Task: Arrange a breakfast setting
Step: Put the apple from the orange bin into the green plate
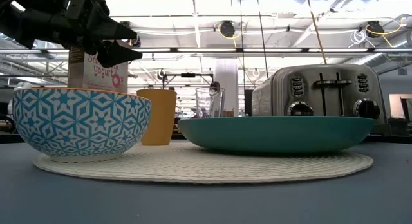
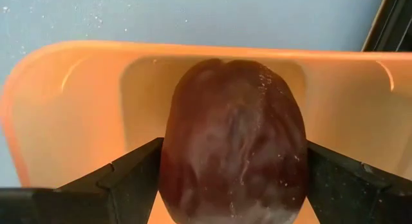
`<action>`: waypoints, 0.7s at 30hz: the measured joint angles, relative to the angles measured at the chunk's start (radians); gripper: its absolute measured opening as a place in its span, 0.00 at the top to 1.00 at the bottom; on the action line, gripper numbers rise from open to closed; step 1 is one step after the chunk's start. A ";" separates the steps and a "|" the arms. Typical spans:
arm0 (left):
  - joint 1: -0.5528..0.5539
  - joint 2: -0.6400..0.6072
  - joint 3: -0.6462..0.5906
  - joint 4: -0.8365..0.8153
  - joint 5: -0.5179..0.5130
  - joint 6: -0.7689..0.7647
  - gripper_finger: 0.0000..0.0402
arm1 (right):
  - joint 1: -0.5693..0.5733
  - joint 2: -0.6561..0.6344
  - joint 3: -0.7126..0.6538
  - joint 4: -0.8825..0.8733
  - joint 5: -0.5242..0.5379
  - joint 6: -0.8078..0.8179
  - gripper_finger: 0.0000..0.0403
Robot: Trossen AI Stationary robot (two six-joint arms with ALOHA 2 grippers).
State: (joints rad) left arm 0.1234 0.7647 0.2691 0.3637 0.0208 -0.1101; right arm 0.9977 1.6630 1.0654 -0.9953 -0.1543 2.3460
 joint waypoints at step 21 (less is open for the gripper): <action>0.000 0.000 0.000 0.000 0.000 0.001 0.01 | 0.000 -0.002 -0.001 0.004 -0.005 -0.002 0.30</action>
State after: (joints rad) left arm 0.1234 0.7647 0.2691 0.3637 0.0208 -0.1093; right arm 0.9977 1.6610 1.0649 -0.9912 -0.1597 2.3443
